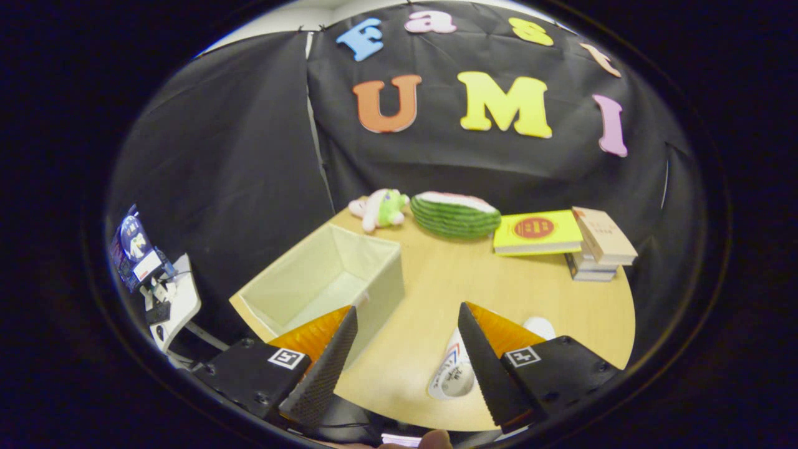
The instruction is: Open the storage box then place both shoes into the box .Put the left shoe in first, then the right shoe, with the right side of both shoes facing outward in a uniform manner.
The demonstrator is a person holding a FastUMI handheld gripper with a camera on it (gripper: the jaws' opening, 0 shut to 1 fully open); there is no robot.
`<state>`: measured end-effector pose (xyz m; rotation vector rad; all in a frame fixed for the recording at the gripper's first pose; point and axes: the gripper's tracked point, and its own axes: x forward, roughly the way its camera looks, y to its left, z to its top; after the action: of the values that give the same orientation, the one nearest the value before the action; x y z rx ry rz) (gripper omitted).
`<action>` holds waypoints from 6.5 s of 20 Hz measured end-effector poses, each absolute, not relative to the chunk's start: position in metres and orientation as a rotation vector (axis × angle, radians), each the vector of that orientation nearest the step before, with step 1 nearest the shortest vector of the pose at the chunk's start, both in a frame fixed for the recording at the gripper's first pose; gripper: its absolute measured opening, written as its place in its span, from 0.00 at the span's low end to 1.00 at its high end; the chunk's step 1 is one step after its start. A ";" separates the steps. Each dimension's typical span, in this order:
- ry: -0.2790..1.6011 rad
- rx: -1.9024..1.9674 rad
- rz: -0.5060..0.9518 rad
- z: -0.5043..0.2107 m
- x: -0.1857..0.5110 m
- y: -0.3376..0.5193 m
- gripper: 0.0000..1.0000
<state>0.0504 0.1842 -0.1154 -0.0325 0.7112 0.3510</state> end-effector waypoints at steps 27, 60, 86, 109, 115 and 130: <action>1.280 0.290 0.228 -0.328 0.081 0.099 0.29; 1.113 0.602 0.365 -0.107 0.073 0.389 0.06; 0.933 0.310 0.415 -0.108 0.075 0.354 0.80; 1.229 0.162 0.028 -0.286 0.048 -0.060 0.83; 1.259 0.173 0.074 -0.310 0.071 -0.056 0.82; 1.219 0.434 0.100 -0.315 0.084 -0.043 0.38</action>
<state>0.0839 -0.0429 -0.3153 0.4342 1.2190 0.1003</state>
